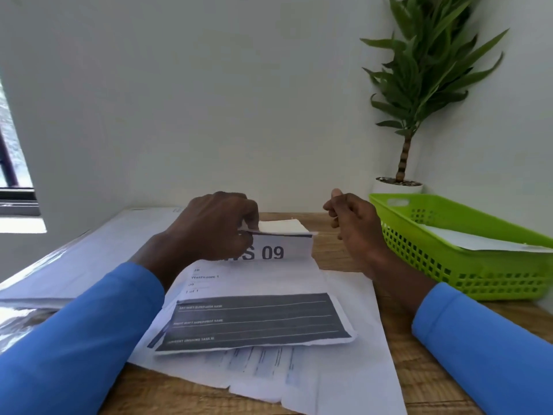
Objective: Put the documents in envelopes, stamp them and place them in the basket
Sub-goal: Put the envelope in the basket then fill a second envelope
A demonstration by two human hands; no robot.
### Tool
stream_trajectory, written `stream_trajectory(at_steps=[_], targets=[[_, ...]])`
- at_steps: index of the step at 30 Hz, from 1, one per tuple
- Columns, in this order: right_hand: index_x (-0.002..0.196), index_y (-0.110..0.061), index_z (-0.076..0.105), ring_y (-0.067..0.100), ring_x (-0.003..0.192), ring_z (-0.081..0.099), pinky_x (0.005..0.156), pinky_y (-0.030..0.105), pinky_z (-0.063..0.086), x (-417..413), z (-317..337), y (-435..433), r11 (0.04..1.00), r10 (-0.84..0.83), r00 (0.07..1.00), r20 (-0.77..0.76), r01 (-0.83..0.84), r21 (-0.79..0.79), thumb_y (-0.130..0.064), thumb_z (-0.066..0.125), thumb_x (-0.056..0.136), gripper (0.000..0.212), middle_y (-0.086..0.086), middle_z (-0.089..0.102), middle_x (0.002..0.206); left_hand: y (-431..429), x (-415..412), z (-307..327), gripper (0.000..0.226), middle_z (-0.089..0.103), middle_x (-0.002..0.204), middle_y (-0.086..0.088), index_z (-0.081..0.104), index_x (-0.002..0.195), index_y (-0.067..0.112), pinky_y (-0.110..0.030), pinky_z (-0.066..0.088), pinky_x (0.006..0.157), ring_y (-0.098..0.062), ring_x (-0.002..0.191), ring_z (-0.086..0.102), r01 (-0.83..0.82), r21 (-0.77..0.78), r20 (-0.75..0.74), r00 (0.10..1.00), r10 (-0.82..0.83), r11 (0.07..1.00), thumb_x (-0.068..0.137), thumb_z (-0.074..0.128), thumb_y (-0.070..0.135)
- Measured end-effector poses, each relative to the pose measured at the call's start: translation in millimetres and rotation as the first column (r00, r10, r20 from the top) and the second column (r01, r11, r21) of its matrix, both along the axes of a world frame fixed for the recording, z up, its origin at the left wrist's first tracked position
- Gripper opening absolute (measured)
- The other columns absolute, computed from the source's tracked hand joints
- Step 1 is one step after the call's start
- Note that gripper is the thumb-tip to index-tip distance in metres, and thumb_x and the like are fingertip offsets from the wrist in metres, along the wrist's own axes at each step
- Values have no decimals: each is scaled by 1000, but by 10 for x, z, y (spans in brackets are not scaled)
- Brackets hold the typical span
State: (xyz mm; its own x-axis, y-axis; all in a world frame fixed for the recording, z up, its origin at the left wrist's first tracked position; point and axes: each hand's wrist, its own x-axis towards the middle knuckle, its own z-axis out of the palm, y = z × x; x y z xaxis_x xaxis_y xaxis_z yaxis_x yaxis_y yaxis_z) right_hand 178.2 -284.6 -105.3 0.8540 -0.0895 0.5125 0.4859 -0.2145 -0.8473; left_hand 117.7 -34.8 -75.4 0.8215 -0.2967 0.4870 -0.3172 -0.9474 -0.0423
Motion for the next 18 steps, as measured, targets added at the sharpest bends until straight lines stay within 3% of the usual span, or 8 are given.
stream_trajectory(at_steps=[2, 6, 9, 11, 12, 14, 16, 18], targets=[[77, -19, 72, 7, 72, 61, 69, 29, 45, -14, 9, -8, 999, 37, 999, -29, -37, -14, -46, 52, 102, 42, -9, 67, 73, -11, -42, 28, 15, 67, 81, 18, 60, 81, 36, -27, 44, 61, -8, 75, 60, 6, -7, -63, 998, -7, 1000, 73, 61, 49], [75, -19, 73, 2, 64, 58, 66, 26, 46, -35, 16, -2, 984, 69, 998, -3, -68, -165, -34, 63, 98, 29, -8, 69, 71, -95, -146, 89, 49, 67, 72, 14, 58, 73, 38, -32, 49, 64, -5, 70, 61, -21, 4, -169, 985, 22, 1000, 73, 48, 86], [80, -16, 74, 0, 62, 58, 62, 18, 45, -53, -59, 17, 912, 137, 991, 14, -120, -393, -28, 71, 93, 17, -9, 69, 70, -194, -202, 79, 56, 64, 69, 13, 60, 71, 42, -33, 46, 65, -6, 70, 60, -26, -18, -250, 968, 21, 999, 73, 37, 93], [84, -19, 76, -1, 66, 61, 63, 14, 45, -72, -110, 47, 849, 200, 980, -9, -178, -498, -24, 75, 88, 7, -11, 71, 74, -264, -207, 22, 58, 66, 74, 11, 69, 79, 36, -34, 49, 73, -9, 76, 62, -6, -74, -299, 954, -17, 997, 86, 36, 84], [85, -21, 77, -2, 67, 62, 64, 14, 44, -79, -132, 69, 816, 219, 976, -12, -190, -547, -21, 76, 87, 2, -12, 72, 76, -292, -193, -31, 52, 68, 81, 10, 72, 86, 33, -35, 49, 78, -12, 84, 64, 9, -100, -297, 954, -39, 995, 94, 40, 73], [94, -22, 77, -1, 76, 61, 70, 18, 43, -92, -189, 121, 768, 222, 975, -5, -177, -615, -21, 73, 87, 8, -12, 73, 89, -347, -130, -190, 35, 67, 117, 4, 68, 116, 30, -38, 46, 97, -18, 116, 59, 33, -138, -294, 953, -73, 990, 102, 45, 52], [116, -22, 71, 8, 100, 61, 86, 27, 45, -111, -238, 172, 721, 224, 974, -33, -189, -666, -27, 65, 92, 25, -5, 69, 113, -430, -101, -356, 51, 41, 157, -2, 43, 151, 26, -46, 29, 121, -21, 149, 32, 7, -164, -378, 923, -70, 986, 105, 38, 49], [137, -22, 57, 18, 127, 53, 106, 37, 41, -120, -287, 226, 571, 255, 959, -120, -250, -782, -35, 49, 98, 41, 1, 58, 138, -528, -98, -463, 64, 8, 172, -1, 13, 164, 24, -48, 9, 128, -18, 159, 1, -70, -133, -506, 862, -7, 989, 107, 26, 52]])
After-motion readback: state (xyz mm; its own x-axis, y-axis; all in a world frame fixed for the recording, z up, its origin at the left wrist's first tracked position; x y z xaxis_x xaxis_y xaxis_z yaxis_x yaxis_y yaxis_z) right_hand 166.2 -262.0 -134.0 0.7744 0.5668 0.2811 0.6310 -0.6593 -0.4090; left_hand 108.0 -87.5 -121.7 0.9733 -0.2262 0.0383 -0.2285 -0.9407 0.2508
